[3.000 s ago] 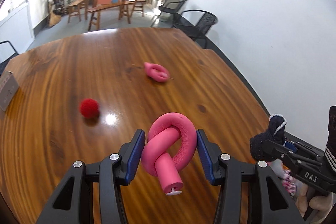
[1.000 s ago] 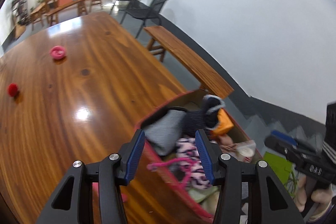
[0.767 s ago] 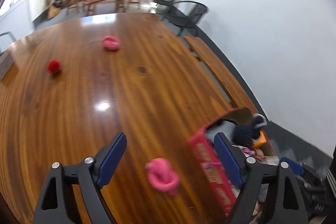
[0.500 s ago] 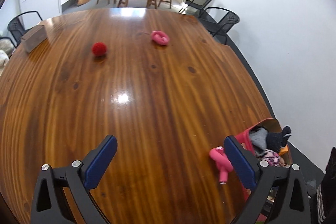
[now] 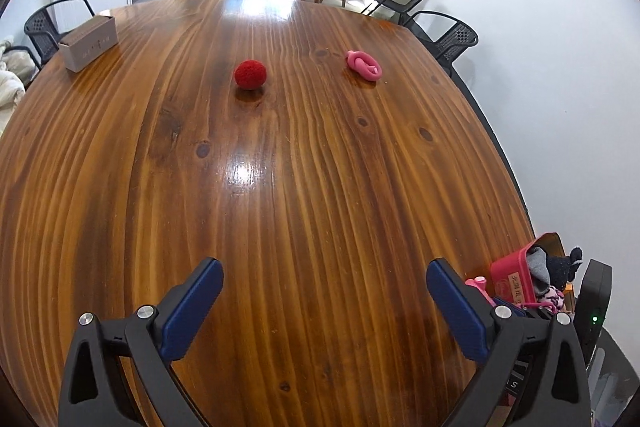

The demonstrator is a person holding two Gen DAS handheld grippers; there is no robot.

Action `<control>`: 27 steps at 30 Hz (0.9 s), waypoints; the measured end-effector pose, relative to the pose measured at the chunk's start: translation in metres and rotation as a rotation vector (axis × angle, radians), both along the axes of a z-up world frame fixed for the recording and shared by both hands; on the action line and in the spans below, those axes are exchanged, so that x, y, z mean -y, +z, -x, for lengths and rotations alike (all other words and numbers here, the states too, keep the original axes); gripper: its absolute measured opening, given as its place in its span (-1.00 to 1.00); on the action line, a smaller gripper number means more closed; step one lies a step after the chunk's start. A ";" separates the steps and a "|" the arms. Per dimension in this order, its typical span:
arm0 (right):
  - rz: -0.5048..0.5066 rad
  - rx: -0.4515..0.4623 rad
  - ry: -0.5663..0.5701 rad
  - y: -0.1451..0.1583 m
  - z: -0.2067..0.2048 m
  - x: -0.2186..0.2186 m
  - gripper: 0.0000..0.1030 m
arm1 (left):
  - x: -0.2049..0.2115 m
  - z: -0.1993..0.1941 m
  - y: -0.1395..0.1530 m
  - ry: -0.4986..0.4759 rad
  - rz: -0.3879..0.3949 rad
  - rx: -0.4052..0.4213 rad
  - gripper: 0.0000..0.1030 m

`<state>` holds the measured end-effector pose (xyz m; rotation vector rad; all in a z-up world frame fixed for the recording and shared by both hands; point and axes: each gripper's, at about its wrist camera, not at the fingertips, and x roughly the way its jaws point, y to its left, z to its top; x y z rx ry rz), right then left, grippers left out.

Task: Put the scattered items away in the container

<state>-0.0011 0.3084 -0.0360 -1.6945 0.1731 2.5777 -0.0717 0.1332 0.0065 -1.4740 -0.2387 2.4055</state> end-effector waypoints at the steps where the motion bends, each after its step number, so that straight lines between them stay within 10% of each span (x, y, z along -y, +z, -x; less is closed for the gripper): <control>1: -0.005 0.004 -0.011 -0.001 0.001 0.000 0.03 | 0.000 0.003 -0.001 -0.006 0.001 0.001 1.00; 4: 0.003 0.038 -0.027 -0.006 0.006 -0.003 -0.37 | 0.003 0.018 -0.006 -0.025 -0.002 0.007 1.00; 22: 0.069 -0.022 -0.159 0.037 -0.001 -0.006 -0.40 | 0.012 0.208 -0.053 0.024 0.116 -0.026 1.00; 27: 0.085 -0.035 -0.177 0.047 -0.005 -0.002 -0.40 | 0.015 0.234 -0.071 0.032 0.136 0.003 0.67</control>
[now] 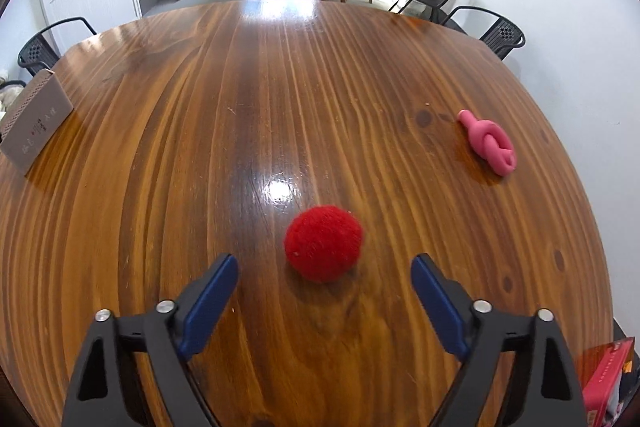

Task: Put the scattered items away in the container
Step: 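Grasp the red pompom ball with the left gripper while the right holds the foam knot, then carry the red ball and pink foam knot into the box and release both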

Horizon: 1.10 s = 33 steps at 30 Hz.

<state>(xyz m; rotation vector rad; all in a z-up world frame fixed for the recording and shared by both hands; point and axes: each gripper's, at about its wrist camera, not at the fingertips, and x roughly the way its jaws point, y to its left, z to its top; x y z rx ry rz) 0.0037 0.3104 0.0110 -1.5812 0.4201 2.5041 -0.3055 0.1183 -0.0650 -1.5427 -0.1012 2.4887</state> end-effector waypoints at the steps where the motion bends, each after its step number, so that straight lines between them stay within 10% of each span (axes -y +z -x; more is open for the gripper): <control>1: 0.001 -0.002 0.002 0.000 -0.004 0.005 -0.40 | 0.001 0.003 -0.003 -0.003 0.000 0.006 0.55; 8: -0.003 -0.022 0.028 0.015 -0.012 0.014 -0.40 | 0.000 0.009 -0.005 -0.027 0.041 -0.019 -0.26; 18: 0.000 -0.080 -0.013 0.037 -0.035 -0.003 -0.40 | -0.023 -0.047 0.048 -0.142 -0.011 -0.099 -0.26; 33: -0.026 -0.147 -0.206 0.065 -0.122 -0.092 -0.40 | -0.176 -0.216 0.104 -0.515 -0.177 -0.081 -0.26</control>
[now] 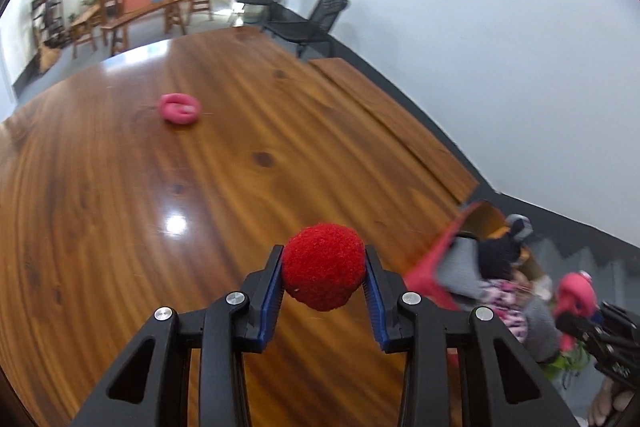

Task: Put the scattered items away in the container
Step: 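Carry the red ball and pink foam knot into the box and release both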

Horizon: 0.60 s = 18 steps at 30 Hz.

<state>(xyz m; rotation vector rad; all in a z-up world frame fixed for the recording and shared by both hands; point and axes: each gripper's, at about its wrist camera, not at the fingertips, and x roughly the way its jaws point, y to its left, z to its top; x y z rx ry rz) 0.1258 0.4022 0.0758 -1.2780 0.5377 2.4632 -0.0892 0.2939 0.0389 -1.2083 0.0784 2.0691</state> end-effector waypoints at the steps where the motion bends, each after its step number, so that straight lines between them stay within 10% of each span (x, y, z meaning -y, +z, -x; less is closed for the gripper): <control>1: -0.004 -0.004 -0.021 0.001 -0.007 -0.010 -0.40 | -0.009 -0.011 0.003 -0.025 -0.013 0.008 -0.26; 18: 0.055 0.014 -0.018 -0.047 -0.020 -0.087 -0.40 | -0.135 -0.094 -0.023 -0.156 0.059 0.032 -0.25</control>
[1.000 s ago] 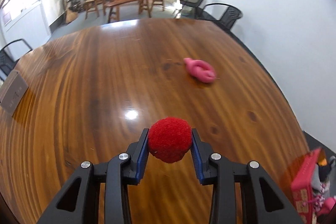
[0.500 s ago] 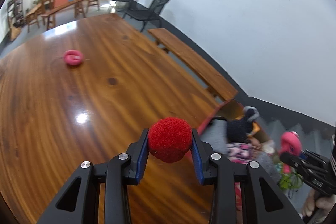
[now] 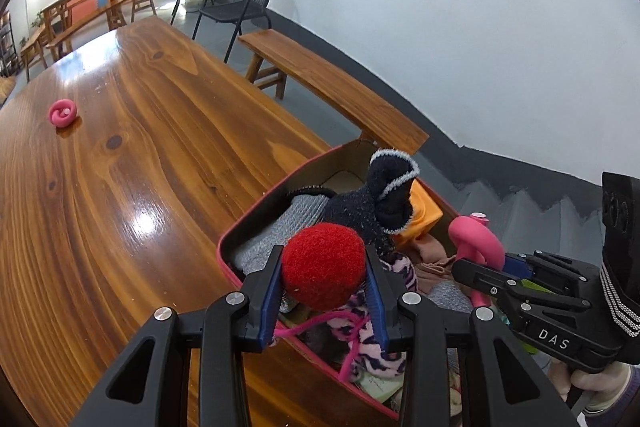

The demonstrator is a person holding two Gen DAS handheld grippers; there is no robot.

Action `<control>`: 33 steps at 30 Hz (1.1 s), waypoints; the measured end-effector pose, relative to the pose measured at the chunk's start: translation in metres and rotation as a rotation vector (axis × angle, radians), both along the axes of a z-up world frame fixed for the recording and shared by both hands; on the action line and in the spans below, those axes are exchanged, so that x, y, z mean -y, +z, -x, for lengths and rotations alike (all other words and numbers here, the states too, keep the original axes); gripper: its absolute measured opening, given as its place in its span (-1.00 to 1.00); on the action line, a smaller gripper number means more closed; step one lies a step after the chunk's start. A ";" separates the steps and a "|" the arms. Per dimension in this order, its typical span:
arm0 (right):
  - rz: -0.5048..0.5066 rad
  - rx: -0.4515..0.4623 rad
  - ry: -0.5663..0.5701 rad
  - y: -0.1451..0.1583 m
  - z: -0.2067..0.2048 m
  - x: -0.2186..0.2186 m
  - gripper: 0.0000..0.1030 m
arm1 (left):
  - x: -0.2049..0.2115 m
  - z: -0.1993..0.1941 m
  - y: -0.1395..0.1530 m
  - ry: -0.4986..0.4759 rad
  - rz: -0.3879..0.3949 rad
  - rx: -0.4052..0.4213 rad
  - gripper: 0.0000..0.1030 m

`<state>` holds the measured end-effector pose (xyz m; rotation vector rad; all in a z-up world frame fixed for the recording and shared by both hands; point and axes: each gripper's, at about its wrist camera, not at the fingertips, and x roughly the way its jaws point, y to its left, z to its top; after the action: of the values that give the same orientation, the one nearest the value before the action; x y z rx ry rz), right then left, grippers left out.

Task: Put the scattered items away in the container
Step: 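Carry the red ball and pink foam knot into the box and release both, then move the right gripper back over the table to the pink foam knot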

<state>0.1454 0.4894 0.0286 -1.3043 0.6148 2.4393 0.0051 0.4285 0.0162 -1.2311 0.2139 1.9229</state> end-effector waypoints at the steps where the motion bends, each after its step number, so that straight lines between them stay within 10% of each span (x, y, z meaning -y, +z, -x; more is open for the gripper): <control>1: 0.002 0.004 0.007 -0.003 0.001 -0.001 -0.40 | -0.002 -0.001 -0.005 0.003 0.007 0.003 -0.25; 9: 0.028 0.015 0.054 -0.018 0.001 -0.012 -0.40 | -0.013 -0.005 -0.020 0.027 0.057 -0.005 -0.15; 13: 0.068 0.000 0.072 -0.016 -0.002 -0.017 -0.37 | -0.016 -0.005 -0.015 0.044 0.041 0.005 0.63; 24: 0.071 -0.118 0.072 0.036 -0.008 -0.023 -0.18 | 0.025 0.007 0.027 0.122 -0.046 -0.017 0.63; 33: 0.130 -0.242 0.179 0.086 0.079 0.021 -0.18 | 0.130 0.064 0.044 0.392 -0.052 -0.072 0.98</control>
<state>0.0669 0.4686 0.1147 -1.1641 0.7582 2.7725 -0.0588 0.2985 0.0598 -1.2384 -0.0457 2.2940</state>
